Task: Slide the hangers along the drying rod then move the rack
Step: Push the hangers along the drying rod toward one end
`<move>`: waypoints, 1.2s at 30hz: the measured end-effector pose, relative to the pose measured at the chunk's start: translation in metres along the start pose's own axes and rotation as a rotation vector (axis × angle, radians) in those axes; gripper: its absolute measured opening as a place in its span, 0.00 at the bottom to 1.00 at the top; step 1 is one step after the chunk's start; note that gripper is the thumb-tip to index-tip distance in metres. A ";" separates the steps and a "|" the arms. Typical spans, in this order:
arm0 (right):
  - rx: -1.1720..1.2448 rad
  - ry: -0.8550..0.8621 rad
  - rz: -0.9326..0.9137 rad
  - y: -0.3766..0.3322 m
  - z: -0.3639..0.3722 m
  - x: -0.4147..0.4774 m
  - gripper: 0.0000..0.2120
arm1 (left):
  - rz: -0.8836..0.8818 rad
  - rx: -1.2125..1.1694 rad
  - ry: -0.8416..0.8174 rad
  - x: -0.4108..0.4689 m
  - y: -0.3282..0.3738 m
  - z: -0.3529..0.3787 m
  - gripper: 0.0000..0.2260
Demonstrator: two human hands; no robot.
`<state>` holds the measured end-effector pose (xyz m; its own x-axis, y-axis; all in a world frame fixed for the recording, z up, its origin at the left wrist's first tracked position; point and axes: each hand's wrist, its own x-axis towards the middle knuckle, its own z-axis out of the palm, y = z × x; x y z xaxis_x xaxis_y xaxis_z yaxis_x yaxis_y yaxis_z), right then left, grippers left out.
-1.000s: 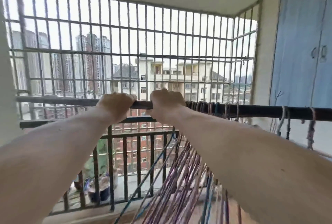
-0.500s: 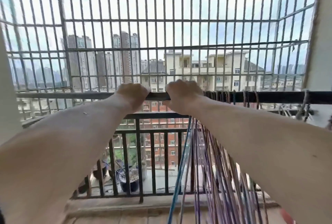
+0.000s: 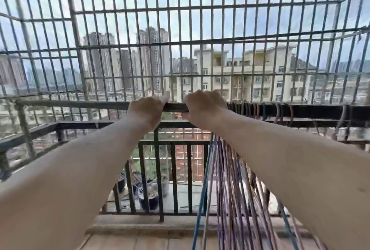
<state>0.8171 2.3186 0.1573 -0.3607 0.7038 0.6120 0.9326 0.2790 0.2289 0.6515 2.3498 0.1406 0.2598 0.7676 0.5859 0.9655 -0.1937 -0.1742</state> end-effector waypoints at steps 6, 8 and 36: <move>-0.048 0.044 0.026 0.015 0.026 0.009 0.07 | 0.154 -0.143 0.039 0.020 0.035 0.016 0.13; -0.061 0.075 0.020 0.017 0.033 0.010 0.08 | 0.197 -0.210 0.059 0.023 0.044 0.022 0.12; -0.118 -0.138 0.540 0.211 -0.030 -0.151 0.10 | 0.391 -0.777 0.274 0.043 0.201 -0.022 0.19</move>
<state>1.0686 2.2513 0.1357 0.1774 0.8072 0.5630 0.9769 -0.2135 -0.0017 0.8568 2.3302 0.1485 0.4714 0.4078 0.7820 0.5237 -0.8429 0.1238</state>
